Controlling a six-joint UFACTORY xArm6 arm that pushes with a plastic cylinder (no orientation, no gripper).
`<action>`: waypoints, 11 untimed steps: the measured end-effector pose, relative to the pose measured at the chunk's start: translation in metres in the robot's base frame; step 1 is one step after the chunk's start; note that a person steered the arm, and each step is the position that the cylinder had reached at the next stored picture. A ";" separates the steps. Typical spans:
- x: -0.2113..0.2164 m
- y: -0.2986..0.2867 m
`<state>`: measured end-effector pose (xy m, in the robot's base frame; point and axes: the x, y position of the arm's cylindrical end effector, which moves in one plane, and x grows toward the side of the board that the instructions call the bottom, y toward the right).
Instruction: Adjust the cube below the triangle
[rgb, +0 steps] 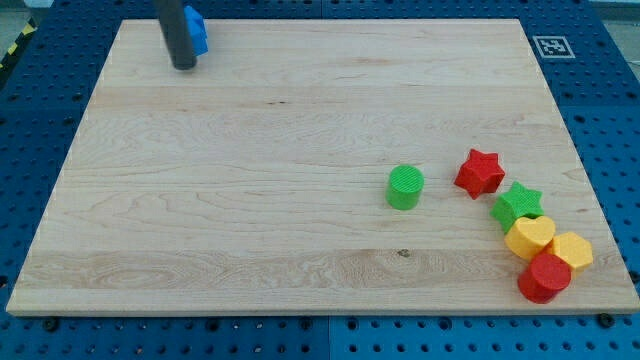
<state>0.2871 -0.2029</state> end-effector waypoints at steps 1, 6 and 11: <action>0.000 -0.012; -0.024 -0.012; -0.021 -0.014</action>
